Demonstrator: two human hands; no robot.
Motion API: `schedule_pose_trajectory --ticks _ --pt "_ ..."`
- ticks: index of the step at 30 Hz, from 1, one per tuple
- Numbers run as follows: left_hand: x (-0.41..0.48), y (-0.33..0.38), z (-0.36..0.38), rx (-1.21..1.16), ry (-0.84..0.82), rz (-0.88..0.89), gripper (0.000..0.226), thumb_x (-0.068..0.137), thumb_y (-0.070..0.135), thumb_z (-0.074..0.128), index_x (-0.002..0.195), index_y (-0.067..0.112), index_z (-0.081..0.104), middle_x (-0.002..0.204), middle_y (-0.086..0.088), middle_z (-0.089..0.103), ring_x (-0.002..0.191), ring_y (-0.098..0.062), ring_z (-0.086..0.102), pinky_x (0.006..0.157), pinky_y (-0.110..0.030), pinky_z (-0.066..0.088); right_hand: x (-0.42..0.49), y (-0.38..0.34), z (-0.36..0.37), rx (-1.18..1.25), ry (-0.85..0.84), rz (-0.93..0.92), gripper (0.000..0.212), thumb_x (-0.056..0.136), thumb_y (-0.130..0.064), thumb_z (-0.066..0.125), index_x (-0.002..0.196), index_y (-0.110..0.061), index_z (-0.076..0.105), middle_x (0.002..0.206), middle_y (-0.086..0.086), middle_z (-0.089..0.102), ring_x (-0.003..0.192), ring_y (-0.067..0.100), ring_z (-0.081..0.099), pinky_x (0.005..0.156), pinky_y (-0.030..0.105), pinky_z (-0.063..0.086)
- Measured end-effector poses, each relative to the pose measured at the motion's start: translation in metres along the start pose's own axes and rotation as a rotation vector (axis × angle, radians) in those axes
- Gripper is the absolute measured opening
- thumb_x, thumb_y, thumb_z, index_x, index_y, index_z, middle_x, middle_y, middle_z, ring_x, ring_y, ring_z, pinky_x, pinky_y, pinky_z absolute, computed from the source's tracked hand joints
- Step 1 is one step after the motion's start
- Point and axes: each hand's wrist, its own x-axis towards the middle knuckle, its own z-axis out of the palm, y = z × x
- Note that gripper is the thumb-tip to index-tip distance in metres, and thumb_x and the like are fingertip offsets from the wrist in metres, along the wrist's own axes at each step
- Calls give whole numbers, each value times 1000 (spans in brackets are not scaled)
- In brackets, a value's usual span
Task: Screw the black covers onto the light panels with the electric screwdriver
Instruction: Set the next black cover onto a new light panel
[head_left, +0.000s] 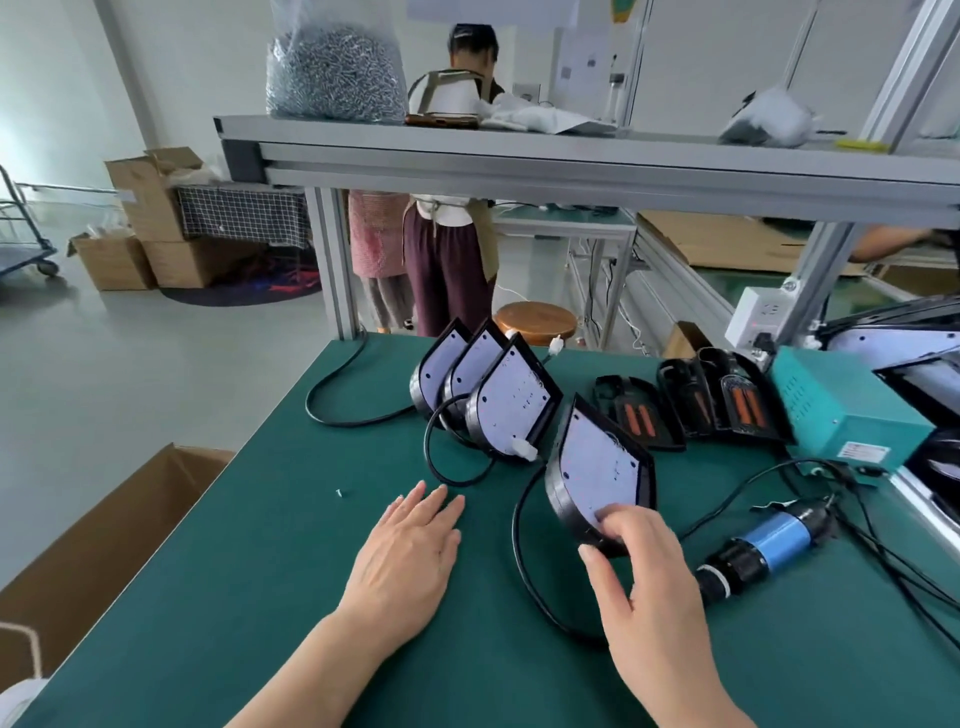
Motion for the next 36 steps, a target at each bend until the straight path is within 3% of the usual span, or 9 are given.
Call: schedule_pose_trajectory --ticks 7,11,14,16,20,23,27,30,36 --pt "-1 -10 -5 133 105 -155 51 104 47 26 152 31 37 158 10 35 154 -20 9 124 -41 -2 -28 -15 13 -162 -157 -139 46 48 14 94 72 -4 59 91 5 67 84 29 64 74 29 42" --pt "1 -21 -9 -19 149 -350 64 95 68 23 153 41 27 165 3 18 152 -33 -2 121 -48 -5 -44 -18 8 -172 -163 -161 50 39 8 97 69 -8 61 94 1 70 94 15 50 63 27 54" --pt "11 -28 -17 -110 149 -503 59 95 61 16 138 32 45 148 -13 39 145 -41 19 120 -50 14 -51 -19 5 -136 -133 -134 45 44 6 94 71 -11 62 98 -3 70 96 14 52 65 28 52" --pt "14 -29 -19 -159 157 -387 52 97 51 14 109 22 56 119 -7 56 132 -35 38 113 -41 28 -53 -20 3 -101 -75 -113 33 53 0 85 74 -13 62 103 -6 68 98 13 54 68 24 47" --pt "6 -26 -13 -251 78 -216 53 104 47 20 138 25 55 150 11 46 147 -7 26 117 -21 13 -55 -23 -5 -83 -20 -72 23 53 -10 70 72 -15 58 102 -11 66 96 10 55 70 23 44" --pt "3 -21 -18 -351 189 -216 46 104 40 28 134 23 59 148 10 50 147 -6 27 118 -20 12 -57 -25 -9 -119 -43 -85 19 51 -11 66 67 -16 56 98 -12 66 96 8 55 64 20 44" --pt "-7 22 -30 -472 378 -180 41 96 44 48 129 25 63 126 18 61 117 -2 51 98 -24 40 -60 -25 -13 -122 -69 -59 17 50 -10 63 65 -16 58 96 -12 67 89 8 60 60 18 47" --pt "-8 68 -30 -712 172 -179 34 87 56 61 113 35 64 84 18 63 74 1 57 66 -16 41 -63 -24 -15 -78 -88 -22 21 52 -5 61 70 -14 62 100 -13 65 87 13 66 62 23 52" --pt "9 94 -17 -696 -76 -288 16 84 28 66 97 29 57 77 10 64 75 -8 60 68 -22 47 -58 -18 -12 -8 -120 15 27 58 4 53 79 -9 61 107 -9 63 98 19 63 80 26 50"
